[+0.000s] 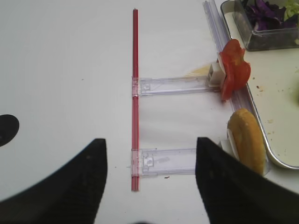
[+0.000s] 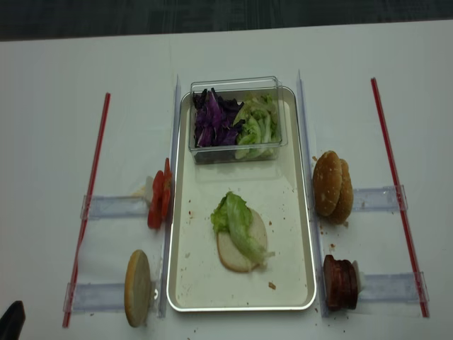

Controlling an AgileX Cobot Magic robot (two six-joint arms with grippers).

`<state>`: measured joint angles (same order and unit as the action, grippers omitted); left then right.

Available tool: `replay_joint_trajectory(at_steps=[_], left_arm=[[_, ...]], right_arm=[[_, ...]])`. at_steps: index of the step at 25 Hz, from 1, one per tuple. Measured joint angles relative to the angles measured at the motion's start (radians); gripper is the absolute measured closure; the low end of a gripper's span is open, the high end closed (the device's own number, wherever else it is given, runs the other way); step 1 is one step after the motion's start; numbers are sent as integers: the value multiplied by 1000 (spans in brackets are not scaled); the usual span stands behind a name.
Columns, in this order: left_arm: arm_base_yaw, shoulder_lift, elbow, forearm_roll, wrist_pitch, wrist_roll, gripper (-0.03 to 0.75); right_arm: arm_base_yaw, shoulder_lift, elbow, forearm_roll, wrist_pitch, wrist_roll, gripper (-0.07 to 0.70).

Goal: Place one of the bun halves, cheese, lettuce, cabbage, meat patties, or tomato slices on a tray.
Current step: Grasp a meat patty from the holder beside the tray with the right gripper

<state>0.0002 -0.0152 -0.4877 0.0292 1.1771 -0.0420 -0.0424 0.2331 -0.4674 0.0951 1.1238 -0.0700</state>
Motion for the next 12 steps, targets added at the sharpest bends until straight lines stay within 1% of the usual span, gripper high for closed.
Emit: replay_joint_trajectory(at_steps=[10,12], left_arm=[[0,0,0,0,0,0,294],[0,0,0,0,0,0,294]], right_arm=[[0,227,-17,0,14,0,163],[0,282,-23,0,36,17,163]])
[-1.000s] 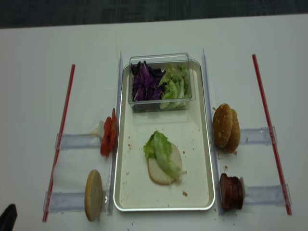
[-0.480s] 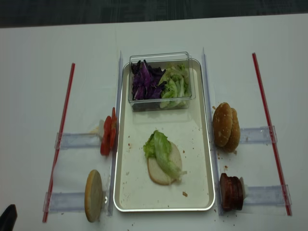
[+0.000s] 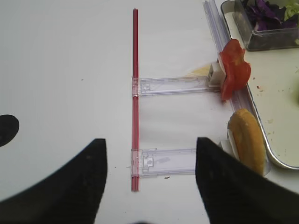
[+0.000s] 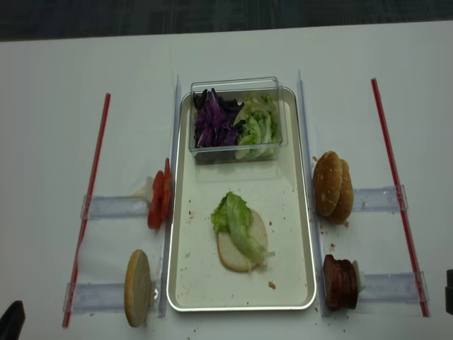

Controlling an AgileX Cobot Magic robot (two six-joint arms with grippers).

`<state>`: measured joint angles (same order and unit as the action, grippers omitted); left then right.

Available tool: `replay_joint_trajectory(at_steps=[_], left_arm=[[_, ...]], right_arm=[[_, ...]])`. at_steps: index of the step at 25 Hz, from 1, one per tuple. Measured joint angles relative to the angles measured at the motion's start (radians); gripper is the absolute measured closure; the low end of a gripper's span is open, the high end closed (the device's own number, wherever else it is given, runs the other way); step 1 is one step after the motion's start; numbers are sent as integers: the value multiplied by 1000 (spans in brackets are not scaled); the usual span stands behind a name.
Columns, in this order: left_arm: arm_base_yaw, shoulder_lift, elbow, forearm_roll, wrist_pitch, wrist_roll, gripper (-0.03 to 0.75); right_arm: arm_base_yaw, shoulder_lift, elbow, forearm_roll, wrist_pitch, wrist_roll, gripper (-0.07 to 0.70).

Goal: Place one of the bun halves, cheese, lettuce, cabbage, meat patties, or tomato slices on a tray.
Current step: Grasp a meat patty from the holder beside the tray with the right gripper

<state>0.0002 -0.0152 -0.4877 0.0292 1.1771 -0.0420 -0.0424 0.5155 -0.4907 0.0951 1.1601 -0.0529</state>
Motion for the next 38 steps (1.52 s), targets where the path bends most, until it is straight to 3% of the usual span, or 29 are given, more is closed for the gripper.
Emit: replay_joint_trajectory(at_steps=[3,10,24,30,38], left_arm=[[0,0,0,0,0,0,294],[0,0,0,0,0,0,294],[0,0,0,0,0,0,294],[0,0,0,0,0,0,294],[0,0,0,0,0,0,294]], right_arm=[[0,96,-8,0,45,13,163],[0,250,-8,0,50,17,163],[0,432,-8,7,-2,11,163],[0,456,-8,36,-44,9,163],[0,456,-8,93,-48,-9,168]])
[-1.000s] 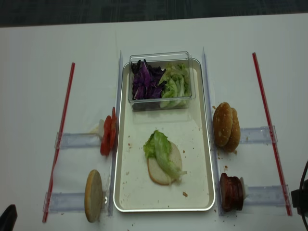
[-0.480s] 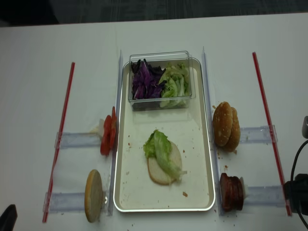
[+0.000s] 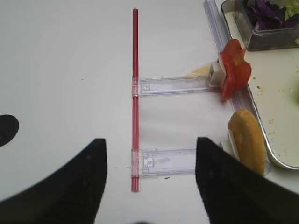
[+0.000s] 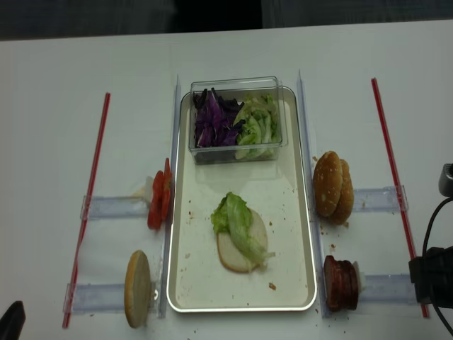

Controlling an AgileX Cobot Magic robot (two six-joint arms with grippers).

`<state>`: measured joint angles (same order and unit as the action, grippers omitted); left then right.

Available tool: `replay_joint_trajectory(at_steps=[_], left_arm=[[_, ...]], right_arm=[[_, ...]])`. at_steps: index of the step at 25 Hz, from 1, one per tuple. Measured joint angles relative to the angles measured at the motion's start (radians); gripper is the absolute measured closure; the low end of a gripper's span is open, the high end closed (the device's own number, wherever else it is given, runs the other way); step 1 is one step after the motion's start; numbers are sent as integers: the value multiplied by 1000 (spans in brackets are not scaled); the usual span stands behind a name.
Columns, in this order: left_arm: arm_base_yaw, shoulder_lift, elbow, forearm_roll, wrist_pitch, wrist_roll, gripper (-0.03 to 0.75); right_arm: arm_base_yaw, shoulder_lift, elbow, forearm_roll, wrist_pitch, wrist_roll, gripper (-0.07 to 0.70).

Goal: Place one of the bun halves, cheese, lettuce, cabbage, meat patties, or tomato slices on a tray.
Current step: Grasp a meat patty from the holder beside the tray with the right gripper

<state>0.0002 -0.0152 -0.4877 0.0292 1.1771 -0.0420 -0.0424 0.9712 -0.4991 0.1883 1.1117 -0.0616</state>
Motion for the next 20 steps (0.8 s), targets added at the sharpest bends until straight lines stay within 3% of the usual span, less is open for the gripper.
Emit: replay_joint_trajectory(at_steps=[14,20], left_arm=[[0,0,0,0,0,0,294],[0,0,0,0,0,0,294]], right_arm=[[5,131,-151,68,52,-32,172],[161,166,-152,69,18,21,172]])
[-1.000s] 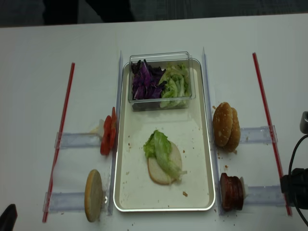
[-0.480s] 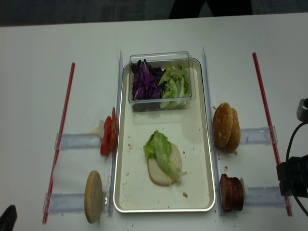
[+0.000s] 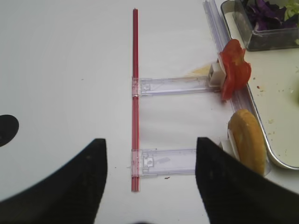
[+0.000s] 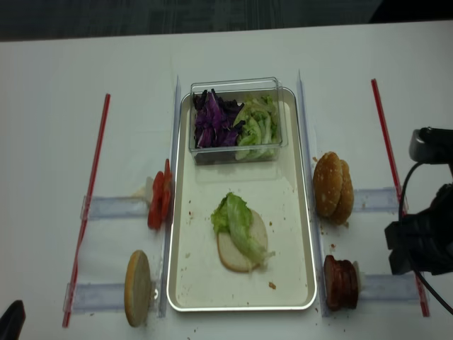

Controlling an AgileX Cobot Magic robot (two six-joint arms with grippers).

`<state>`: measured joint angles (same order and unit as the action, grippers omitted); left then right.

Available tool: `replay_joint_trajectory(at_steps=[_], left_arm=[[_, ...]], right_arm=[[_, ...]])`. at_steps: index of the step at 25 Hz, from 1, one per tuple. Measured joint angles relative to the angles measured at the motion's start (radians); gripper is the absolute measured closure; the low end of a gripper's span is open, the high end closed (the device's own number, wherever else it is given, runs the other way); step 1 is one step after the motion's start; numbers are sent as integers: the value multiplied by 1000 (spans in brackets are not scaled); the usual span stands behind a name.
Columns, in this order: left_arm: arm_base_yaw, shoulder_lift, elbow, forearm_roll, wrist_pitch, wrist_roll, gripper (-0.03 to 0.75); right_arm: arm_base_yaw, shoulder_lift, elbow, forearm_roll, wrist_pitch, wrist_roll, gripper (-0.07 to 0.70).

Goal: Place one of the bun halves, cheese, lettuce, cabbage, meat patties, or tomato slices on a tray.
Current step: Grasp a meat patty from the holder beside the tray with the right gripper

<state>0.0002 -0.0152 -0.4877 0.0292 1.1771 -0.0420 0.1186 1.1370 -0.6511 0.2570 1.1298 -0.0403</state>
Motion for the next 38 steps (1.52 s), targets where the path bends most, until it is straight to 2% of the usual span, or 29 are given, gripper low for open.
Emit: replay_joint_trajectory(at_steps=[8,16,21,26,32,38], left_arm=[[0,0,0,0,0,0,294],[0,0,0,0,0,-2,294],[0,0,0,0,0,-3,294],[0,0,0,0,0,-3,294],[0,0,0,0,0,-3,294],[0,0,0,0,0,-3,294]], right_arm=[[247,94,0,-2,-89,173,174],[402,189,-38,-6,-146,255,238],[447,254,-126,-6,-157,273,241],[456,338,-204,-8,-150,278,241],[456,398,-215,-13,-141,279,244],[456,436,-215,-15,-139,281,298]])
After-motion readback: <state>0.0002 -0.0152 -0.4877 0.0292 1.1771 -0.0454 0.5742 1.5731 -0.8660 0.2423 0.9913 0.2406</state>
